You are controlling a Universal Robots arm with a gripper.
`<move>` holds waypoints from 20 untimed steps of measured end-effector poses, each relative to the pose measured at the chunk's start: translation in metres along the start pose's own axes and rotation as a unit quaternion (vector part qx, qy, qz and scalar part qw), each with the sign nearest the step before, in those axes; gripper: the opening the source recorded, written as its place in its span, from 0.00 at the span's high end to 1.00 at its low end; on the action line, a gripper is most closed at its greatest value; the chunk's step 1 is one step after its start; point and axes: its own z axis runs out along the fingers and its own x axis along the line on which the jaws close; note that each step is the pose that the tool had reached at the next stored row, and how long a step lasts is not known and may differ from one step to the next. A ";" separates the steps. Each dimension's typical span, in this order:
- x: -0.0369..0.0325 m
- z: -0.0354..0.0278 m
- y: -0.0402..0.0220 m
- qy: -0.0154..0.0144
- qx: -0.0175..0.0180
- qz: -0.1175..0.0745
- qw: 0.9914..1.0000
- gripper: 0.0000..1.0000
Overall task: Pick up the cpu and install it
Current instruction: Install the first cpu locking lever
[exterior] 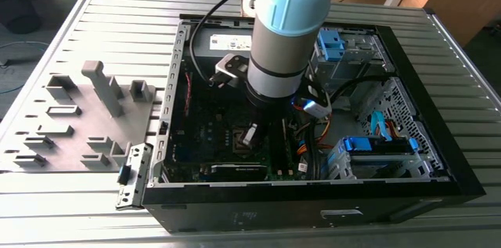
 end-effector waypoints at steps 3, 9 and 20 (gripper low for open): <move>-0.0001 0.0008 0.0000 0.000 0.000 0.004 1.000 0.89; -0.0002 0.0039 -0.0001 0.000 0.000 0.011 1.000 0.89; -0.0016 0.0074 -0.0019 0.001 -0.001 0.018 1.000 0.89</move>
